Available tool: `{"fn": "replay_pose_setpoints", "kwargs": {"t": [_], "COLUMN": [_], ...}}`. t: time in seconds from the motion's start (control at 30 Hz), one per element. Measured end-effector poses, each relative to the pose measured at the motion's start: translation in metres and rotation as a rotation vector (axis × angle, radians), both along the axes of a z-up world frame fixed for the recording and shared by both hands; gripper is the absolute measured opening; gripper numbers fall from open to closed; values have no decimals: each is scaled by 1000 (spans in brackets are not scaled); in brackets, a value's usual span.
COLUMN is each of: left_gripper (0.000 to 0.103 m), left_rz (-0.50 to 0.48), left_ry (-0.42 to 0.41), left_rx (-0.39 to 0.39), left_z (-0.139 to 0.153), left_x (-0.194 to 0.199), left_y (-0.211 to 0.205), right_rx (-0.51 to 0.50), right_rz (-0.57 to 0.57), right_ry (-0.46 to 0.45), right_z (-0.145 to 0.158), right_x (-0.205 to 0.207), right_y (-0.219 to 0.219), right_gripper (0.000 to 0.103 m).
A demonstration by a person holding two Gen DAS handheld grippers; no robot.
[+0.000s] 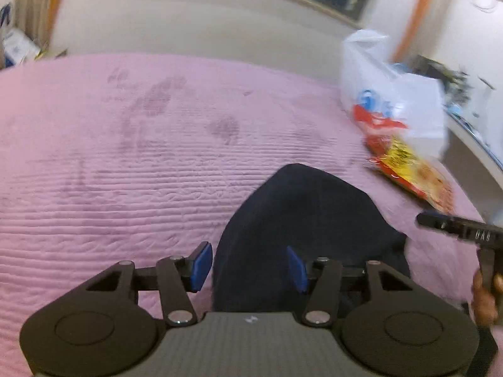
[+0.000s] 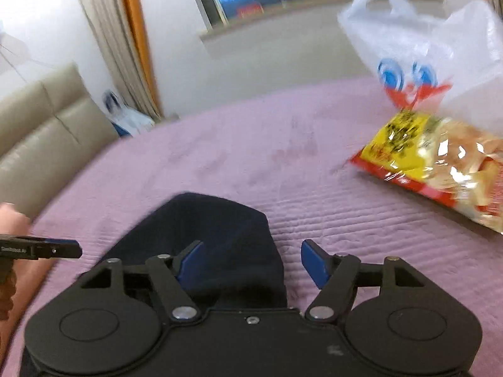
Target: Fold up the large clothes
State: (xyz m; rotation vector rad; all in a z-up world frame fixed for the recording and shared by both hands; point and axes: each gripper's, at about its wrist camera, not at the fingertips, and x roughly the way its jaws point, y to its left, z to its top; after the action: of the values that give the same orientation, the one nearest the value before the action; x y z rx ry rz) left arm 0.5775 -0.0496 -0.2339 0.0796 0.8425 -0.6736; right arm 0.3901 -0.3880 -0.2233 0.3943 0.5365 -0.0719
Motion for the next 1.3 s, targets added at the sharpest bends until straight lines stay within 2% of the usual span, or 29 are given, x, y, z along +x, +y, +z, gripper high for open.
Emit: {"fn": "replay_pose_setpoints", "kwargs": {"t": [0.13,0.17,0.27,0.3,0.33,0.37,0.4,0.43,0.47,0.5,0.53,0.67,0.77,0.87,0.9,0.97,1.03,1.07,1.1,1.2,1.27,1.3], "left_gripper": [56,59,58,55,48,42,28,13,13,12,12,11,12,12,12,14,24,24,25,26,26,27], "left_rz": [48,66,70,70,74,76,75,71,60,40,15,-16,-23,-80,-105,-151,-129,-110,-79,49,96,107], "left_ry": [68,75,17,-3,-19,-24,-26,-38,-61,-102,-147,-223,-291,-322,-354,-425,-398,-357,-301,-113,-46,-24], "left_rx": [124,135,161,181,198,206,209,222,232,234,227,46,-45,-121,-105,-20,51,81,94,82,64,46], "left_z": [-42,-51,-64,-64,-63,-62,-60,-57,-52,-44,-33,21,59,84,89,87,72,62,51,20,9,8], "left_x": [24,26,18,13,9,9,7,6,1,-10,-23,-72,-123,-184,-208,-264,-303,-318,-331,-360,-371,-373], "left_y": [-40,-43,-48,-50,-54,-58,-61,-66,-71,-71,-69,-28,15,55,62,74,92,105,118,166,181,182], "right_rx": [44,36,-99,-137,-146,-144,-156,-193,-232,-278,-311,-338,-380,-440,-492,-578,-657,-663,-627,-422,-238,-165], "right_rz": [-52,-52,-15,-7,-2,8,25,46,73,98,110,130,125,168,180,185,205,204,201,150,137,140], "right_ry": [116,112,84,77,72,66,66,63,43,1,-41,-215,-312,-394,-420,-431,-359,-302,-245,-74,8,22], "right_z": [-35,-42,-46,-46,-46,-43,-39,-33,-25,-15,-4,42,63,75,74,64,45,35,28,11,5,3], "right_x": [41,44,41,39,36,35,33,30,25,14,2,-75,-143,-219,-247,-296,-337,-355,-373,-408,-412,-410], "right_y": [0,2,19,25,29,33,39,50,56,65,73,85,86,102,113,135,154,160,159,152,149,150], "right_gripper": [82,84,82,78,74,58,40,31,24,23,22,22,21,21,22,28,41,62,73,73,74,74]}}
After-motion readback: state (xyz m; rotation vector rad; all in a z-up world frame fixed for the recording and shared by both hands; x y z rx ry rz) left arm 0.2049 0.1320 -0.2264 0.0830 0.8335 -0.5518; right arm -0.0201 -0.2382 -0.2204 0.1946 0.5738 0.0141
